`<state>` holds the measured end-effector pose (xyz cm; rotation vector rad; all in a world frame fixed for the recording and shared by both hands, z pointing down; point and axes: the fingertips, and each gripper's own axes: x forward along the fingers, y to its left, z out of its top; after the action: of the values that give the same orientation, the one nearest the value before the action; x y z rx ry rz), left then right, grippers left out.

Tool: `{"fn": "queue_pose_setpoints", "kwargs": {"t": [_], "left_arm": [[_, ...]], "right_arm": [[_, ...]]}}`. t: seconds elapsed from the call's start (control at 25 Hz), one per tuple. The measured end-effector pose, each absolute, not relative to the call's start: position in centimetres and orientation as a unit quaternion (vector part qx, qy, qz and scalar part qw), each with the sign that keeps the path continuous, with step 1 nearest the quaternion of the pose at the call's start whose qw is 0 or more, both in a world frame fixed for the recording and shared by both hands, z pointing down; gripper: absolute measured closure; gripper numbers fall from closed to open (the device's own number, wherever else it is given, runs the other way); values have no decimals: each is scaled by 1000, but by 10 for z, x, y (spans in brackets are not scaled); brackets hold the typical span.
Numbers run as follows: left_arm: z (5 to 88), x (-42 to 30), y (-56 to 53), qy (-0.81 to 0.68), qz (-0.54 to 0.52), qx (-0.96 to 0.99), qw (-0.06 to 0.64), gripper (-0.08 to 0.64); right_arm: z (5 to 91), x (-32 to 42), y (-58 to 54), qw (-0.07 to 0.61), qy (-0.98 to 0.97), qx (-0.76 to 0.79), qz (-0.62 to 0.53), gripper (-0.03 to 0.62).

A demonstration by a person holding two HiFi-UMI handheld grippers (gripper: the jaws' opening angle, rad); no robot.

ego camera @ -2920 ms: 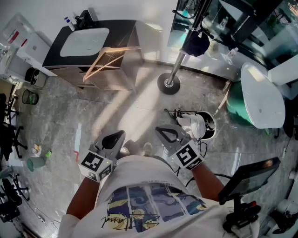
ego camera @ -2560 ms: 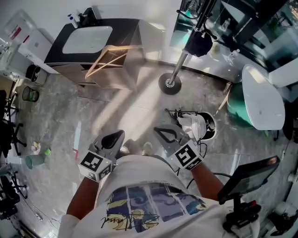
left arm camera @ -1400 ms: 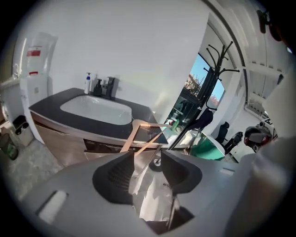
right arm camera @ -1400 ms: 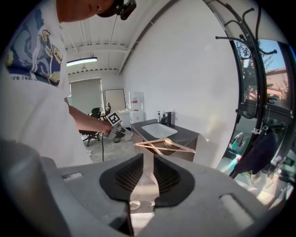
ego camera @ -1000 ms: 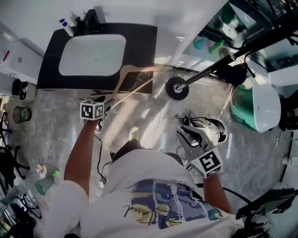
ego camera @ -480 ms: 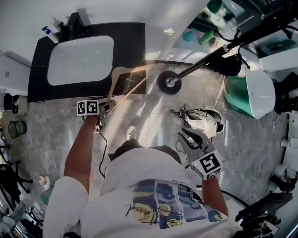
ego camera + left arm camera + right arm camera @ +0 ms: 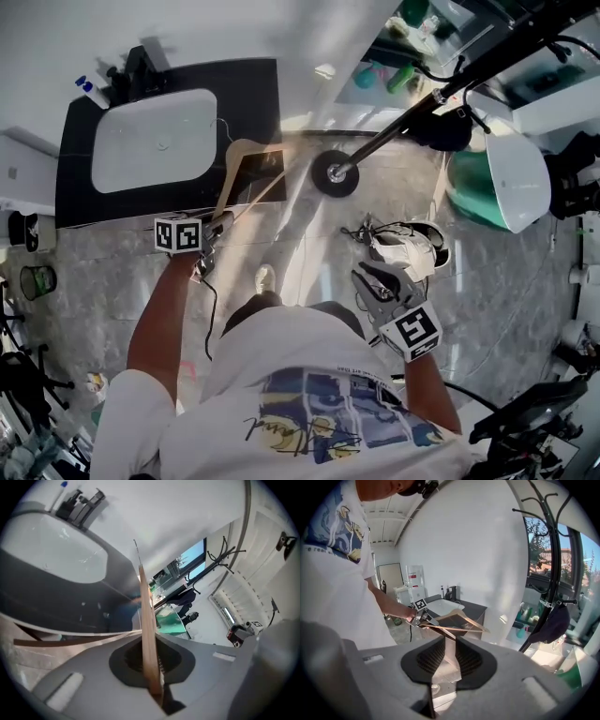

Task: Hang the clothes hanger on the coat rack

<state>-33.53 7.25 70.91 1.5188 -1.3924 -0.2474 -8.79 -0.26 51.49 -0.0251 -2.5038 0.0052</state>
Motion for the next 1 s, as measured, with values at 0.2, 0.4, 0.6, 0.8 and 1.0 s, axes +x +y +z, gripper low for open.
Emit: {"fn": "queue_pose_setpoints", "kwargs": {"t": [0.2, 0.4, 0.6, 0.8, 1.0], "left_arm": [[662, -338, 54, -594, -46, 667, 447, 560], [596, -316, 39, -564, 13, 733, 379, 561], [515, -275, -4, -489, 49, 809, 322, 561], [442, -220, -50, -408, 67, 871, 266, 561], [376, -166, -102, -350, 68, 905, 231, 561]], "right_arm": [[515, -92, -1, 301, -954, -7, 0, 524], [515, -96, 4, 294, -956, -1, 5, 523], [506, -82, -18, 278, -959, 43, 16, 523], [505, -54, -49, 265, -961, 73, 24, 523], [489, -19, -96, 248, -964, 94, 22, 523]]}}
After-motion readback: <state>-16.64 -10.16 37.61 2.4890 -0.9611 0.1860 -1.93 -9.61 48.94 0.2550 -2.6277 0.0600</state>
